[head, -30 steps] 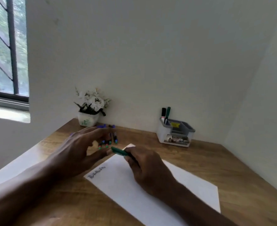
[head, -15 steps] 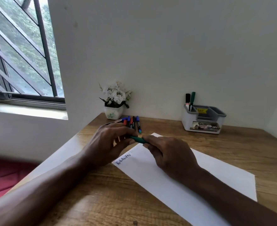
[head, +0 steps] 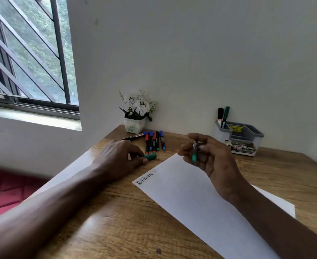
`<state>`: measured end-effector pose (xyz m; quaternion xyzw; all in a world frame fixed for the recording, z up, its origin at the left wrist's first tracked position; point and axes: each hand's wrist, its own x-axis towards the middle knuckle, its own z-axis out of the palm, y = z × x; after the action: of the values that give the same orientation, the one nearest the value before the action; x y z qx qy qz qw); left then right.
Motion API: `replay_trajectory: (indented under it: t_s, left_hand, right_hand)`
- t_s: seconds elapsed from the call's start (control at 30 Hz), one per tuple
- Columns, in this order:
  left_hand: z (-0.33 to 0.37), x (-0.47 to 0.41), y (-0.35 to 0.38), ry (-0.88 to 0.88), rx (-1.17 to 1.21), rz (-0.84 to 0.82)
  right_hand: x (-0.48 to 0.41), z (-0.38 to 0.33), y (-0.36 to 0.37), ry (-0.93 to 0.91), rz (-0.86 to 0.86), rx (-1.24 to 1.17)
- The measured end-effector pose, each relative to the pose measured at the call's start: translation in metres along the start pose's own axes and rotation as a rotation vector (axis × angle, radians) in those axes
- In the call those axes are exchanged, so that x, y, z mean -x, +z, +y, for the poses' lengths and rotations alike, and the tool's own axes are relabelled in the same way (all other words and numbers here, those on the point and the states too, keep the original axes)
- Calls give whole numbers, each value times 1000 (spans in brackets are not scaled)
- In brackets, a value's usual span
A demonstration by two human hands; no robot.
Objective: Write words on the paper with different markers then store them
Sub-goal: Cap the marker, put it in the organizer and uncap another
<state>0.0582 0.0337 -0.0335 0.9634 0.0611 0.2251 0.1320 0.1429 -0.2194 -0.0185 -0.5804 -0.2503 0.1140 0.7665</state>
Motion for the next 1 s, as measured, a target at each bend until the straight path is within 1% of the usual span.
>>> replay_trajectory:
  t_s: [0.03, 0.07, 0.17, 0.2, 0.23, 0.3, 0.37, 0.47, 0.57, 0.6, 0.67, 0.77, 1.0]
  left_hand:
    - [0, 0, 0, 1, -22, -19]
    - [0, -1, 0, 4, -41, -35]
    - [-1, -2, 3, -13, -69, -43]
    - [-2, -2, 4, -30, -71, -41]
    - [-3, -2, 6, -54, -71, -53]
    - [-4, -2, 10, -103, -64, -102]
    - [-4, -2, 12, -128, -79, -135]
    - [0, -2, 11, -113, -146, -179]
    - [1, -3, 10, -96, -134, -215]
    - [0, -4, 10, -93, -124, -230]
    - [-1, -6, 12, -90, -108, -257]
    - [-2, -8, 13, -78, -108, -275]
    - [-4, -11, 12, -83, -94, -317]
  right_hand:
    - [-1, 2, -3, 35, -30, -11]
    - [0, 4, -5, 20, -57, 65]
    - [3, 13, -12, -167, -88, 570]
    - [4, 15, -11, -190, -104, 674]
    - [5, 16, -9, -192, -123, 719]
    - [9, 17, -6, -174, -161, 734]
    - [12, 16, -3, -123, -160, 692]
    - [18, 16, 3, -25, -88, 593]
    - [18, 13, 10, 85, 19, 488]
    - [17, 10, 12, 114, 25, 440]
    - [12, 2, 12, 112, -36, 407]
    - [4, -4, 19, 94, -139, 463]
    - [-13, 10, 37, 212, -217, 524]
